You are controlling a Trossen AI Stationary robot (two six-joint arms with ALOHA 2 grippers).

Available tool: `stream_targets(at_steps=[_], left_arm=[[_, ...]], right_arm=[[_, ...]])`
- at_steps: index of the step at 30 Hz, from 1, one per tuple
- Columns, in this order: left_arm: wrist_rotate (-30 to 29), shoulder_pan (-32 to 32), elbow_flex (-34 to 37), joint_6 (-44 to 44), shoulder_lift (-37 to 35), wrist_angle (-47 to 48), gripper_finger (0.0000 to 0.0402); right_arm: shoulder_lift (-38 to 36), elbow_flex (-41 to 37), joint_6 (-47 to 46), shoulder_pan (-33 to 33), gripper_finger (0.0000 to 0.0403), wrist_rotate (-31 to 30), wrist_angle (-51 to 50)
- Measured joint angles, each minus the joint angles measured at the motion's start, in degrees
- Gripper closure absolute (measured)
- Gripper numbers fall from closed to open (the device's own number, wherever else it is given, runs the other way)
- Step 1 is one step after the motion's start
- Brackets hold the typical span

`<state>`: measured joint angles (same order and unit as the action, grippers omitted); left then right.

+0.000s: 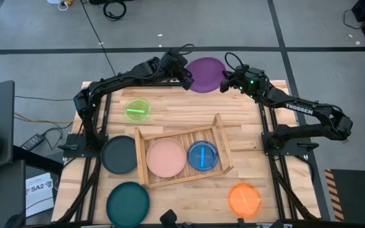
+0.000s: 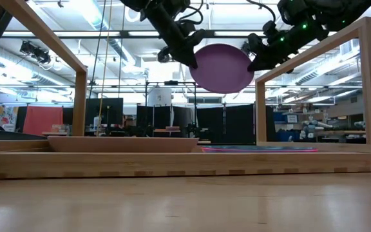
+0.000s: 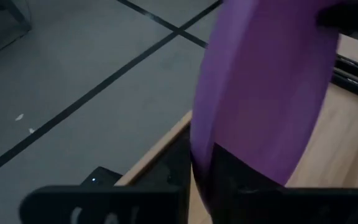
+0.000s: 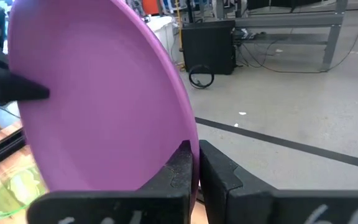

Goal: Place and stack plates onto a shelf
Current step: Stack the violet plate on top of the pink plate on the shelf

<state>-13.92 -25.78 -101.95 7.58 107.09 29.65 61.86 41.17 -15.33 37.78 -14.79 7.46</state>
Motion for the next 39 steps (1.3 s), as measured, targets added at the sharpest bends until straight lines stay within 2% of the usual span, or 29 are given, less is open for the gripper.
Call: stream_targets(at_steps=[7, 14, 24, 31, 39], left_arm=[[-0.1, -0.3, 0.0, -0.5, 0.0, -1.3, 0.0372], [0.8, -0.2, 0.0, -1.1, 0.0, -1.2, 0.0375], [1.9, -1.0, 0.1, -2.0, 0.0, 1.2, 0.0376], [3.5, -1.9, 0.1, -2.5, 0.0, 8.7, 0.0376], [10.3, -2.7, 0.0, -5.0, 0.0, 24.0, 0.0377]], right_arm=[[0.0, 0.0, 0.0, 0.0, 0.0366, 0.8, 0.0], [0.0, 0.0, 0.1, 0.1, 0.0346, 5.7, 0.2], [0.0, 0.0, 4.8, 0.2, 0.0256, 17.2, 0.3], [-0.7, 0.0, 5.1, 0.2, 0.0210, 19.6, -1.8], [-5.4, 0.0, 12.5, 1.4, 0.0208, 19.4, -8.1]])
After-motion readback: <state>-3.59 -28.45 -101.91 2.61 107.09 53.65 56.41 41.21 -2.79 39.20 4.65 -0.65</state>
